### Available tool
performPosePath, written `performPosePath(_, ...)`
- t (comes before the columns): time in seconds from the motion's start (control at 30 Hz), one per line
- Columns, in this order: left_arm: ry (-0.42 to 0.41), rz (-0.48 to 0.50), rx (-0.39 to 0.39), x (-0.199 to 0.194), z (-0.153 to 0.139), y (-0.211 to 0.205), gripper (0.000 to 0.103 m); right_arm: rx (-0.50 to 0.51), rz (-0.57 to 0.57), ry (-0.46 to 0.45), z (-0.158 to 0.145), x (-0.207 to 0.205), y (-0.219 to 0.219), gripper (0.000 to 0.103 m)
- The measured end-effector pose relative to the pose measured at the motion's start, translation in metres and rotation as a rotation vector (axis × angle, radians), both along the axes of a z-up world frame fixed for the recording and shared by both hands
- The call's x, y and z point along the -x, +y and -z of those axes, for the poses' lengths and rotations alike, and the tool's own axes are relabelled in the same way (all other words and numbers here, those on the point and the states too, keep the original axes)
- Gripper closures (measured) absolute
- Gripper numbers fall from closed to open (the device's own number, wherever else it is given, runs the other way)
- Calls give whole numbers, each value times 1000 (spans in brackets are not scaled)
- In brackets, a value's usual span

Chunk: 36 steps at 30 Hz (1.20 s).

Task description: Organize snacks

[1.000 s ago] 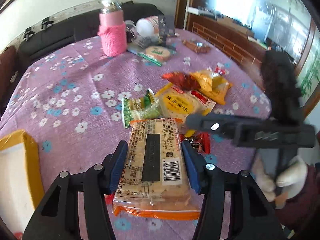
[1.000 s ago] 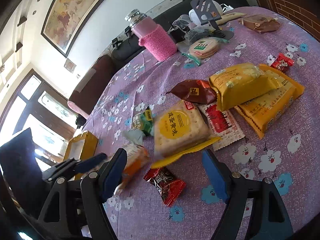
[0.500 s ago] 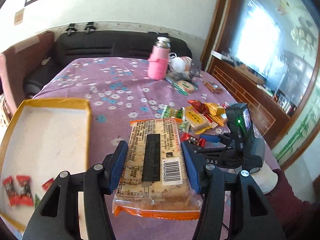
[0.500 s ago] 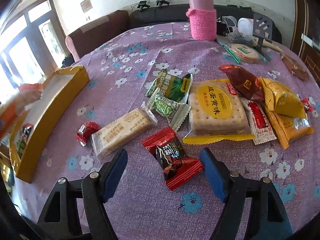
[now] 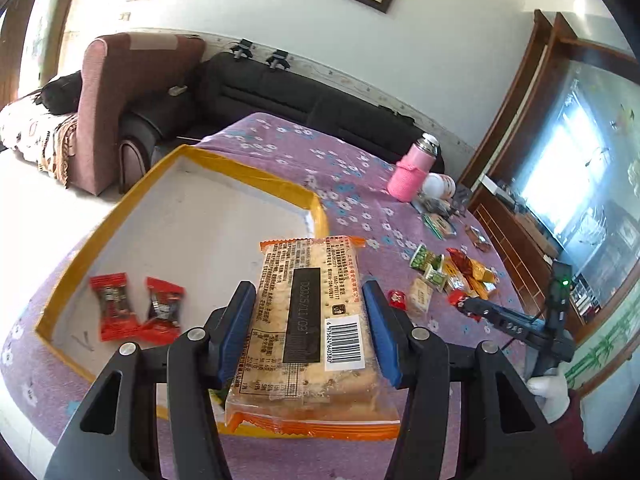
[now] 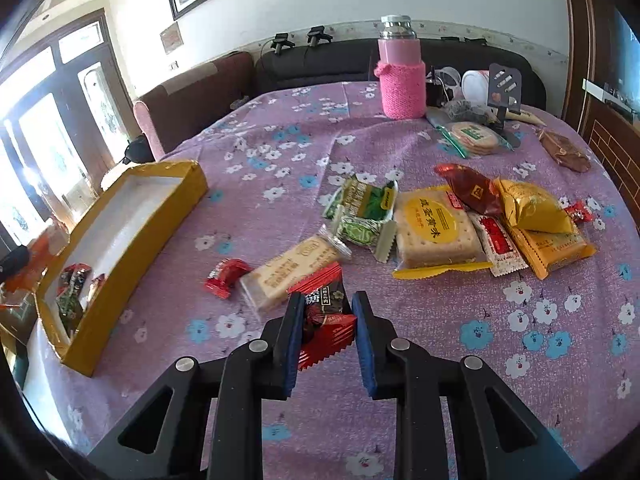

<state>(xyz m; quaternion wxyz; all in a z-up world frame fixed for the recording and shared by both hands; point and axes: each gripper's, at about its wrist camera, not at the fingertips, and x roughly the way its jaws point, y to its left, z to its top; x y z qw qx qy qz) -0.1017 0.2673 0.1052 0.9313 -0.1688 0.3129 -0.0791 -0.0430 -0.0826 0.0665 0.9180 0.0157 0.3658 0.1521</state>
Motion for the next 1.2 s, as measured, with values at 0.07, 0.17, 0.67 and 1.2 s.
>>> performPosePath(0.07, -4, -15, -3, 4, 0, 7, 50, -24, -14, -12, -14, 4, 6, 78)
performPosePath(0.17, 10, -37, -22, -1, 1, 17, 49, -67, -71, -6, -31, 5, 24, 78)
performPosePath(0.67, 131, -96, -159, -70, 18, 47, 49, -52, -388, 88, -24, -8, 219, 79)
performPosePath(1.2, 161, -118, -37, -72, 24, 82, 46, -52, -350, 149, 19, -30, 260, 70)
